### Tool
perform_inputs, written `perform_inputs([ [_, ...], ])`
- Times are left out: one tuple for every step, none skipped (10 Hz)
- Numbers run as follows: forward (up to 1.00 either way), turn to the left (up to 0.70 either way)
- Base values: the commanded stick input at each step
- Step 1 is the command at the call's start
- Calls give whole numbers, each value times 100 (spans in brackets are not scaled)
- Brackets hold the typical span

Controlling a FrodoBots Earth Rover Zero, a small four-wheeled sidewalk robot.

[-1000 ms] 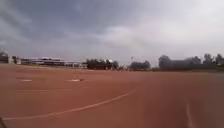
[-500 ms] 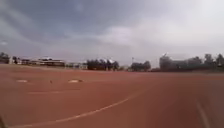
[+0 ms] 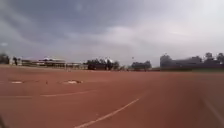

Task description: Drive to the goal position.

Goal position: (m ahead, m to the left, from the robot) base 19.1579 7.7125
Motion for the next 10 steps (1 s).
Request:
perform_inputs([
  [70, 0],
  [70, 0],
  [70, 0],
  [70, 0],
  [70, 0],
  [70, 0],
  [70, 0],
  [70, 0],
  [70, 0],
  [70, 0],
])
